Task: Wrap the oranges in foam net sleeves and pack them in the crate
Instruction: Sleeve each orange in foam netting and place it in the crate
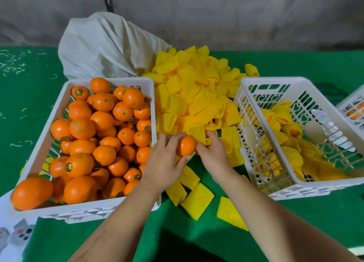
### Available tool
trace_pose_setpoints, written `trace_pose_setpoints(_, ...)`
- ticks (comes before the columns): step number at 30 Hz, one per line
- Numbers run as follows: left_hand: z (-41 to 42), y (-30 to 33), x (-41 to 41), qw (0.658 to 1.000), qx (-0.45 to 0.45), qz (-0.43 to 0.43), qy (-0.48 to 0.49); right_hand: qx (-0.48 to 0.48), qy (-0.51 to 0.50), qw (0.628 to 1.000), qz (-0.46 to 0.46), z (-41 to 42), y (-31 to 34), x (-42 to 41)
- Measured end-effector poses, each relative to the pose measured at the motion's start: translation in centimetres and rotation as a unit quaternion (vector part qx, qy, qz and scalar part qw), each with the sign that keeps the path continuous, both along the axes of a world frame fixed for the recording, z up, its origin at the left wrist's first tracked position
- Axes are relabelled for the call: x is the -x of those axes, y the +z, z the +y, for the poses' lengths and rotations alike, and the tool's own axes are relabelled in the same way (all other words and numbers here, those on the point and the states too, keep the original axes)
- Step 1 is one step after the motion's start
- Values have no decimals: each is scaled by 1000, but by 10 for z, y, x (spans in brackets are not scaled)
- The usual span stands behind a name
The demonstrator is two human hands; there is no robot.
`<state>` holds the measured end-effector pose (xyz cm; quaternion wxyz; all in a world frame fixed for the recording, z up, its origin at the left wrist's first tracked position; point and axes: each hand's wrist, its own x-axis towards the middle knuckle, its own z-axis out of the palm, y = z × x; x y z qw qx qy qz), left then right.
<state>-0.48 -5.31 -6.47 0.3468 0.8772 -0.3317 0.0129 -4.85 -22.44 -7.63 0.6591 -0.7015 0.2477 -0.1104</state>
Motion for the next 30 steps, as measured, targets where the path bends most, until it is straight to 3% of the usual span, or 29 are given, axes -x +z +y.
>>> trace_pose_setpoints(2,-2,5,1,994,78,64,35,-148,-14,989,-17,9,17,-2)
trace_pose_setpoints(4,-5,12,3,975,161,130,77,-303,6,953,-32,9,29,0)
trace_pose_setpoints(6,-5,17,7,935,266,218,80,-316,56,947,-26,5,41,4)
trace_pose_setpoints(8,1,19,13,900,340,265,63,-251,109,962,-9,0,49,11)
trace_pose_setpoints(13,9,16,15,898,355,257,44,-97,200,975,-17,-1,61,20)
trace_pose_setpoints(20,8,12,16,914,317,251,22,108,161,981,12,5,71,14)
trace_pose_setpoints(27,9,16,16,899,344,269,38,129,177,976,-21,5,68,10)
trace_pose_setpoints(30,8,17,17,900,336,275,22,183,135,973,-25,1,62,6)
